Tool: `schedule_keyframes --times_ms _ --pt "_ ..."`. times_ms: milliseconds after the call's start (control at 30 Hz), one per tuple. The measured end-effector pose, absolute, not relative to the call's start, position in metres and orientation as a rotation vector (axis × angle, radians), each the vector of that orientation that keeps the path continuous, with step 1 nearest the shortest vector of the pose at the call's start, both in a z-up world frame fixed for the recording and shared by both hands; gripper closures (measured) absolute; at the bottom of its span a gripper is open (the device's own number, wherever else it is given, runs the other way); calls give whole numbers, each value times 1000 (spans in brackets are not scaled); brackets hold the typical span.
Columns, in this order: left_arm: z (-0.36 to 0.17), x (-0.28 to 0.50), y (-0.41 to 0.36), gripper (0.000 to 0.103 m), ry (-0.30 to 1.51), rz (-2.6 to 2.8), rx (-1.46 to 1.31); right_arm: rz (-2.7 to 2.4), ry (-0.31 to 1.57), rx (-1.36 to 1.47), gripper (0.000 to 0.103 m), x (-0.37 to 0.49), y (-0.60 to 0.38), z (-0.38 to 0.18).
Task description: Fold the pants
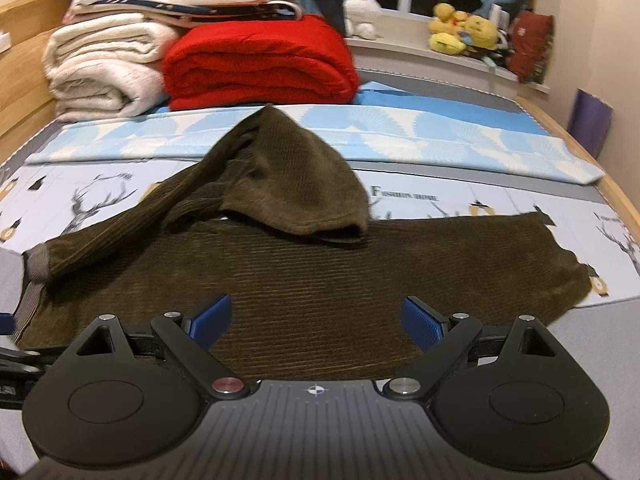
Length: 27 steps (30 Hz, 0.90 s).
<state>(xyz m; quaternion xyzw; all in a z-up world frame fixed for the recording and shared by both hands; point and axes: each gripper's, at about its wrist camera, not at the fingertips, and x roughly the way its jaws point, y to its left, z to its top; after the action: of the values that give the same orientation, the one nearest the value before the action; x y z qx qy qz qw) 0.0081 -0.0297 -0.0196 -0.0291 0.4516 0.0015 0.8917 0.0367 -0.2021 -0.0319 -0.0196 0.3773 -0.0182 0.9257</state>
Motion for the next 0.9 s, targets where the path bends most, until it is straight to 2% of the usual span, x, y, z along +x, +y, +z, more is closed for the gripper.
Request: schedule_keyframes --times_ms 33,67,100,133,200,267,333,500,567,667,733,800,900 --pt "-18 8 -27 4 928 3 -52 -49 773 -30 11 36 -204 -33" --pt "-17 8 -24 12 919 2 -46 -64 773 -14 11 37 -209 -34" --pt "-15 10 -18 24 915 -3 -40 -77 773 0 11 37 -212 -35" --pt "-16 11 -15 30 918 -9 -32 -92 774 13 11 38 -217 -37" --pt "-15 15 -1 55 926 -29 -16 -117 779 45 11 41 -230 -37" --pt "-16 20 16 64 932 -39 0 -140 779 100 11 47 -248 -37" --pt "-19 27 37 67 932 -45 29 -172 785 138 11 54 -267 -38" --pt "-54 43 115 67 955 59 -24 -292 843 274 20 70 -336 -59" --pt "-77 48 150 67 1030 122 -111 -360 870 312 25 75 -364 -75" --pt "-100 52 190 63 1113 145 -215 -443 945 374 26 84 -403 -106" --pt "-106 57 204 53 1126 157 -223 -460 983 406 26 89 -420 -124" --pt "-113 62 213 26 1141 163 -239 -459 1029 442 26 94 -433 -143" --pt "-121 74 224 22 1154 174 -276 -459 1075 491 26 102 -444 -165"
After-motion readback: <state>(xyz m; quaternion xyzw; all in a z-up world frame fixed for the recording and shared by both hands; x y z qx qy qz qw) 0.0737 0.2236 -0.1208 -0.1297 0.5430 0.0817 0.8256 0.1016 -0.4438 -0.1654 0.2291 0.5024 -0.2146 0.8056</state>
